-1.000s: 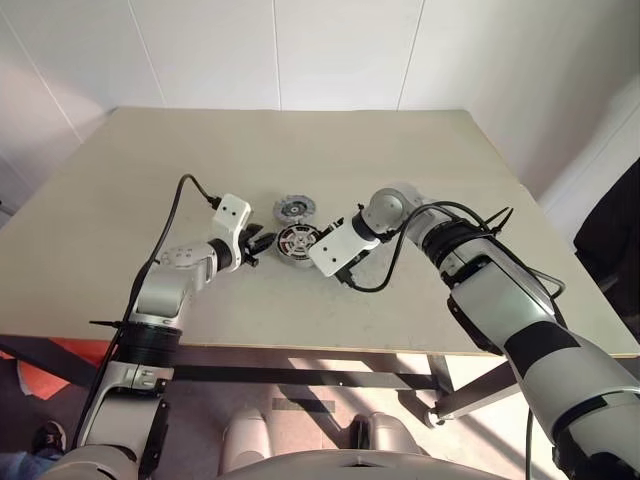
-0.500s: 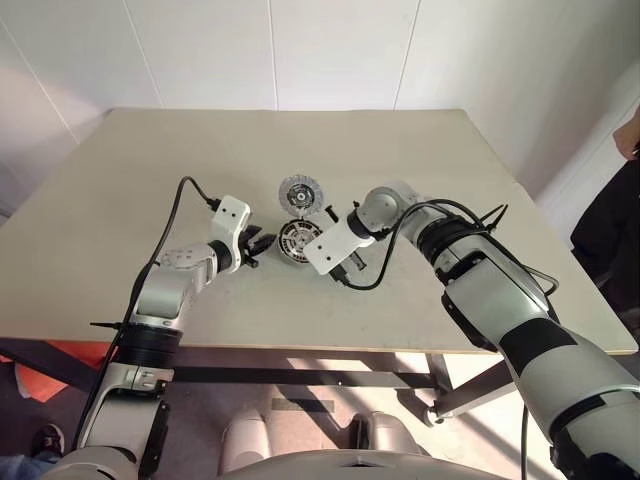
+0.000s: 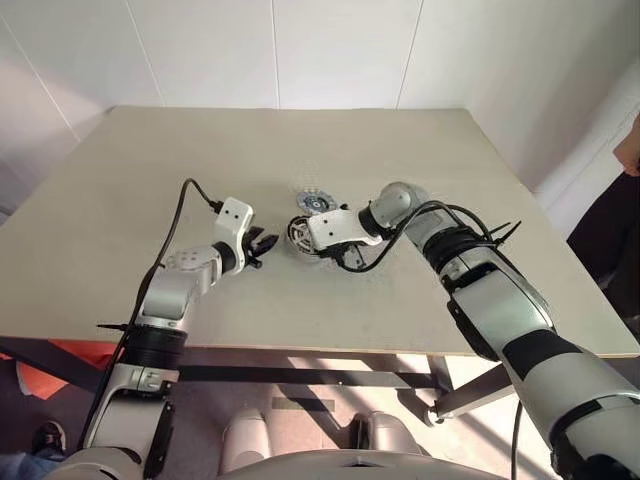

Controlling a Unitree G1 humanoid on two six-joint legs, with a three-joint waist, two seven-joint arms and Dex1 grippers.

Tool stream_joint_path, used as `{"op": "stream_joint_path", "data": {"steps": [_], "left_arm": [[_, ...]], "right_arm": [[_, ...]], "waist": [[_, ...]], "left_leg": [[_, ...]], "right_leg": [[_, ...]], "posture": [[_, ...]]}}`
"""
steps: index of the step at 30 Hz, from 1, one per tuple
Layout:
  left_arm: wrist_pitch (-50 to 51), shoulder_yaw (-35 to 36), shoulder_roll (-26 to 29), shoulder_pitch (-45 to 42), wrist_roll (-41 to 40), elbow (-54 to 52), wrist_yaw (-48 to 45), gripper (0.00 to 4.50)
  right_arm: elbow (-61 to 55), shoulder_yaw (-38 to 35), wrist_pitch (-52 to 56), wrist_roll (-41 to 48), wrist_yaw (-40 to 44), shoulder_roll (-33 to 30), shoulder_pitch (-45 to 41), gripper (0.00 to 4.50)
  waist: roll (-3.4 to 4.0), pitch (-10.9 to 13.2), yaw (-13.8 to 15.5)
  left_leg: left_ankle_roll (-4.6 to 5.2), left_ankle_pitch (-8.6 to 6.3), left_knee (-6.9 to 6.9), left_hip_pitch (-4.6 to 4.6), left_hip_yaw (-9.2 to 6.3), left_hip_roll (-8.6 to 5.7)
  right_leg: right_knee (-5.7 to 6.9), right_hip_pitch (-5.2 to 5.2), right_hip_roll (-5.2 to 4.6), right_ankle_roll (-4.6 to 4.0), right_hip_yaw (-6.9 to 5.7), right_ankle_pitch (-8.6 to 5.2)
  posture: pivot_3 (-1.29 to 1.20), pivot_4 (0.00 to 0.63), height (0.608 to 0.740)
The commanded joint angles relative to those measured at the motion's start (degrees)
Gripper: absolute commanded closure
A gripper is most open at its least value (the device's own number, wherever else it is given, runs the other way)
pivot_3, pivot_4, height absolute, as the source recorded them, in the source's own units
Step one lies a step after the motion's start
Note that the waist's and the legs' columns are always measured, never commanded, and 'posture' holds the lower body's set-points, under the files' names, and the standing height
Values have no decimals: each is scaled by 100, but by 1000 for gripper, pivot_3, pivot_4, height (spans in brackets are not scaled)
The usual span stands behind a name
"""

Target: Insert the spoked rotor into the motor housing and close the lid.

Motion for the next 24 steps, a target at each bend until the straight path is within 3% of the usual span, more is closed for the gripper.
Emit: {"op": "stream_joint_path", "data": {"steps": [1,6,11,13,19,24], "left_arm": [[-99,63,-24,57,-36,-222,62,2436],[-102,90,-56,150,-57,-240,102,2436],[-108,75,-91,166,-51,-231,131,2436],[-106,53,-95,168,-34,-228,141,2436],[-100,120,-63,257,-50,-361,174,2436],[-257,362,-66,470,-245,-818,189,2436]], "right_arm": [[-1336,-383,1166,395,272,-348,185,4495],[-3737,-586,4288,879,878,-808,682,4495],[-4921,-526,6521,1240,691,-788,714,4495],[-5144,-532,7545,1470,436,-561,572,4495],[-5039,-538,9127,1923,-549,9,407,4495],[-4320,-880,9681,2032,-1732,682,235,4495]], "waist": [[-2,1,26],[0,5,103],[2,6,108],[2,6,111],[3,6,159],[4,6,167]], "left_leg": [[0,0,-1,-1,0,0],[-4,3,-1,5,0,0],[-23,13,-9,26,1,13],[-30,17,-13,33,1,15],[-35,20,-19,34,2,12],[-60,34,-54,42,1,11]], "right_leg": [[-2,0,0,0,-1,0],[1,1,0,1,3,0],[14,2,11,1,8,0],[16,3,13,1,9,0],[13,4,12,1,11,1],[4,2,12,1,8,0]], "posture": [[0,0,740],[0,0,740],[0,0,740],[0,0,740],[0,0,740],[0,0,740]]}}
